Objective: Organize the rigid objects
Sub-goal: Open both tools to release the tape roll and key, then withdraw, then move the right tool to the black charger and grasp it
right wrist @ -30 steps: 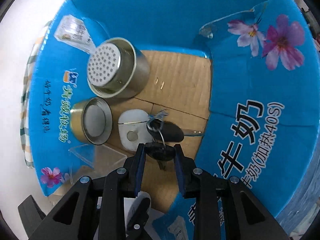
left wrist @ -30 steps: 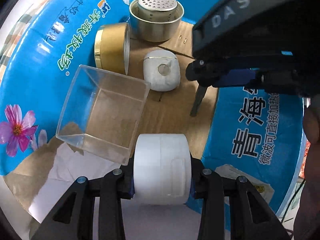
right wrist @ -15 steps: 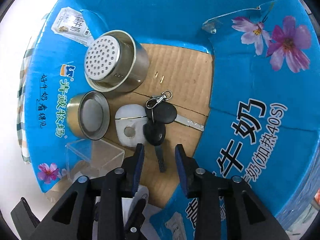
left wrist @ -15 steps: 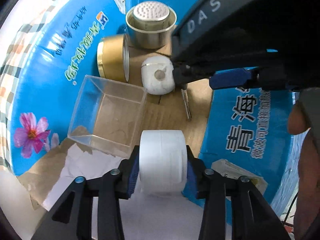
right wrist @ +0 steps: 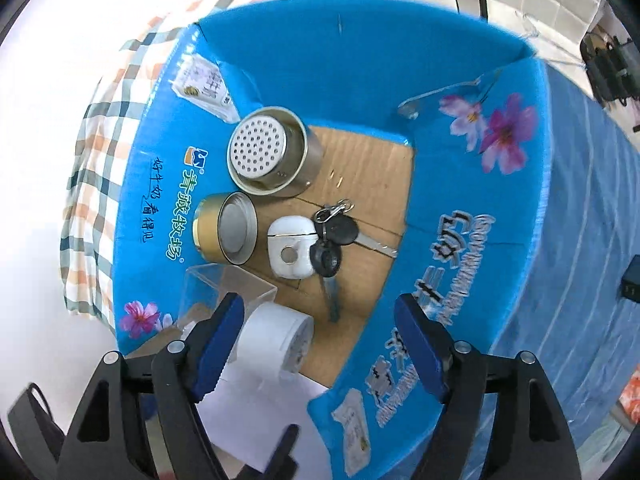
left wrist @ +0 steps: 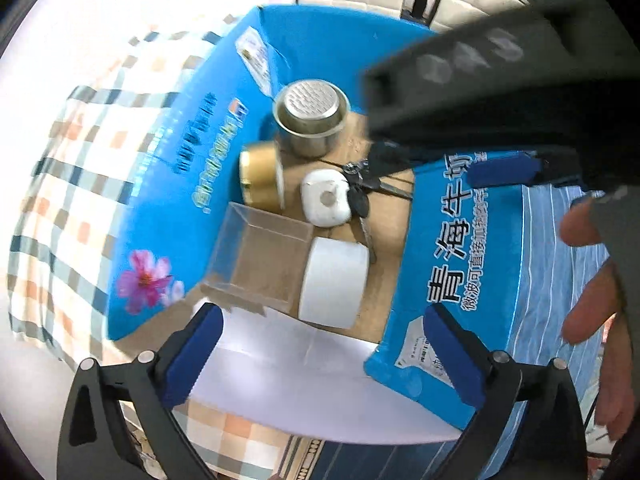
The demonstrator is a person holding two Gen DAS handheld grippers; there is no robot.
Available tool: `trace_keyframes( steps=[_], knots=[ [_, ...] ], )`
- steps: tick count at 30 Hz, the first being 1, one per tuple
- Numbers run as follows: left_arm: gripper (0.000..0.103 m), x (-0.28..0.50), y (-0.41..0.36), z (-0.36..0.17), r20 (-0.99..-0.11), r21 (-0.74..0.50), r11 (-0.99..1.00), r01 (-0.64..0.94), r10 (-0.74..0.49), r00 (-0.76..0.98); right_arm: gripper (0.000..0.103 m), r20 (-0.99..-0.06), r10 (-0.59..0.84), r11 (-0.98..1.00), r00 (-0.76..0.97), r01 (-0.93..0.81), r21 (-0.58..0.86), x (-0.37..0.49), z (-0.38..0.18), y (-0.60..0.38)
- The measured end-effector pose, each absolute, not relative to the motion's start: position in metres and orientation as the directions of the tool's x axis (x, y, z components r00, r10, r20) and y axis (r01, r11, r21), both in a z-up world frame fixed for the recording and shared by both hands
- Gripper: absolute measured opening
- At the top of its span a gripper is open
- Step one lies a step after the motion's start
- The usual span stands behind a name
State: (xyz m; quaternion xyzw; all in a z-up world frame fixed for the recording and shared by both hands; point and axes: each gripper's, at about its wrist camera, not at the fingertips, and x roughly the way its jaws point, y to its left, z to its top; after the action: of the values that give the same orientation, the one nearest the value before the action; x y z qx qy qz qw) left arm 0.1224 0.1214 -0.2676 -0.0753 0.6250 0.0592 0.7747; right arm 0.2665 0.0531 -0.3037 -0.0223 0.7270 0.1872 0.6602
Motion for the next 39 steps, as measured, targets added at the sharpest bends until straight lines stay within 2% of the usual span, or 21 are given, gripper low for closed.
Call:
trace_keyframes(
  steps=[7,10,20,28,39],
  knots=[
    [0.103,0.107,0.137,-0.245,-0.965,-0.017,0.974,-0.225,0.043,0.257,0.086,-0.966,0.246,0.926,-0.078,-0.276,0.258,0.259,-0.268,0.020],
    [0.103,0.102,0.145,-0.234,-0.957,-0.011,0.969,-0.245,0.061,0.282,0.094,-0.971,0.238,0.926,-0.039,-0.292,0.239,0.252,-0.256,0.009],
    [0.103,0.086,0.142,-0.192,-0.929,0.032,0.970,-0.240,0.118,0.352,0.095,-0.962,0.266,0.917,0.065,-0.324,0.232,0.213,-0.215,-0.037],
    [0.103,0.077,0.115,-0.152,-0.891,0.060,0.981,-0.184,0.136,0.434,0.096,-0.935,0.318,0.889,0.159,-0.393,0.235,0.162,-0.162,-0.069],
    [0.103,0.087,0.058,-0.124,-0.866,0.056,0.995,-0.088,0.092,0.492,0.097,-0.885,0.398,0.901,0.241,-0.284,0.328,0.146,-0.124,-0.135]
  ],
)
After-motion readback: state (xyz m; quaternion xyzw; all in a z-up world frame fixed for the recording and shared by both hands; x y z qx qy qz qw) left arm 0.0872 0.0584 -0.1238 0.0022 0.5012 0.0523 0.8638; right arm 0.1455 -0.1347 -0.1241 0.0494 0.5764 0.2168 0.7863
